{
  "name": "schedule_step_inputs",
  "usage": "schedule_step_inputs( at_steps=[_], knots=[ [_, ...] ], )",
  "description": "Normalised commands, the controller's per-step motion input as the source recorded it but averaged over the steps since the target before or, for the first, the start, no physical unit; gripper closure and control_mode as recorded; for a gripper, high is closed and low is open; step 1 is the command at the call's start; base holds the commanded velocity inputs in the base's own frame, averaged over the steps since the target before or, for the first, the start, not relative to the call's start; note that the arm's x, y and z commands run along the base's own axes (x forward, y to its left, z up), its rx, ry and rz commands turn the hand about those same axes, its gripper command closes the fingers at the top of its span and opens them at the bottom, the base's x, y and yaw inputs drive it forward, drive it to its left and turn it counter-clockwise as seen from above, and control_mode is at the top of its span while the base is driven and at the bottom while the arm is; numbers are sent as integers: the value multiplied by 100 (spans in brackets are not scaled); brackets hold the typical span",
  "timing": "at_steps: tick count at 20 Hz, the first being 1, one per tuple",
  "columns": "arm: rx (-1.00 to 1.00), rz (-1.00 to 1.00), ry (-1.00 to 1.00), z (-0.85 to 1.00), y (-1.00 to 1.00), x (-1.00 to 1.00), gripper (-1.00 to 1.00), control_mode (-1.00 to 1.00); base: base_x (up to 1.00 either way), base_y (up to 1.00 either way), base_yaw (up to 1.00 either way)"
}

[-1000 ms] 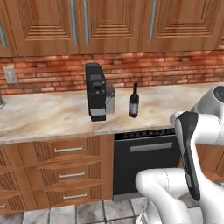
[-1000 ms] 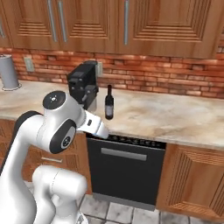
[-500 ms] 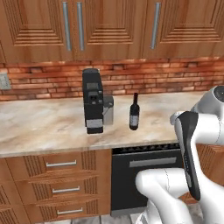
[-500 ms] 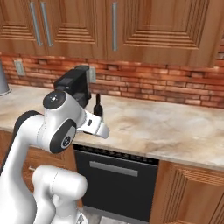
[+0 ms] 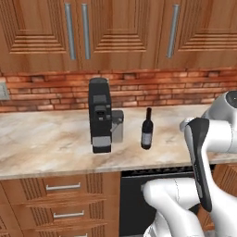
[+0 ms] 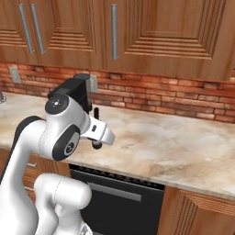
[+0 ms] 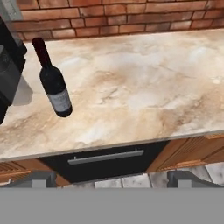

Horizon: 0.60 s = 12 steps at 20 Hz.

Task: There is a wine glass and glass cup on the dining counter. Place the wine bottle next to the wine glass and the juice bottle next to the glass cup.

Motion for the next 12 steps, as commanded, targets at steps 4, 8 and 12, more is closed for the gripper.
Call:
schedule_step_inputs(
  at_steps=[4,8,12],
  knots=[
    [0,0,0,0,0,0,-100,100,21,-19,3],
    [0,0,0,0,0,0,-100,100,2,-3,0],
    [0,0,0,0,0,0,-100,100,0,0,0]
  ],
)
